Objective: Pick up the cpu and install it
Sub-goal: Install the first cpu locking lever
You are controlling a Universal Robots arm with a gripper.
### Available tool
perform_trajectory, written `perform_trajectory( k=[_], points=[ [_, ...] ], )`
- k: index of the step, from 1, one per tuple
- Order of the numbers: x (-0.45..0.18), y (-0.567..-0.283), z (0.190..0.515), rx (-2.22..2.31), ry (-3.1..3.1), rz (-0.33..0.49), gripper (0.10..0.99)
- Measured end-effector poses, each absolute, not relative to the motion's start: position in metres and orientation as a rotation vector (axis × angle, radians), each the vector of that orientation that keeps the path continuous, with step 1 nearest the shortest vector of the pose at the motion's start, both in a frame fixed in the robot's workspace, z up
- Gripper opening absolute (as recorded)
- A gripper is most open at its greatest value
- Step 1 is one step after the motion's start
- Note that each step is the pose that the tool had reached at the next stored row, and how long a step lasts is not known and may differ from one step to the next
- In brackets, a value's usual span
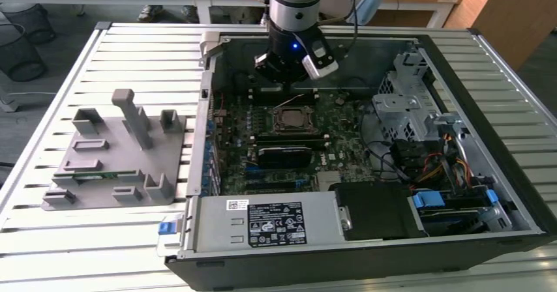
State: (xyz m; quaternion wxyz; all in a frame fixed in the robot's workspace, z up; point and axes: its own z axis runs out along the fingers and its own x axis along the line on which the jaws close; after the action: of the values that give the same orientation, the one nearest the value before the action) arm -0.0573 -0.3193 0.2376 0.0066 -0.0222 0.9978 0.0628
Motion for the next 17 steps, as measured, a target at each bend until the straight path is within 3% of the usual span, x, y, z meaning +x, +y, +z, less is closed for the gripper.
perform_trajectory(
  k=[17],
  points=[
    [-0.045, -0.319, 0.229, -0.144, 3.122, 0.197, 0.106]
  ],
)
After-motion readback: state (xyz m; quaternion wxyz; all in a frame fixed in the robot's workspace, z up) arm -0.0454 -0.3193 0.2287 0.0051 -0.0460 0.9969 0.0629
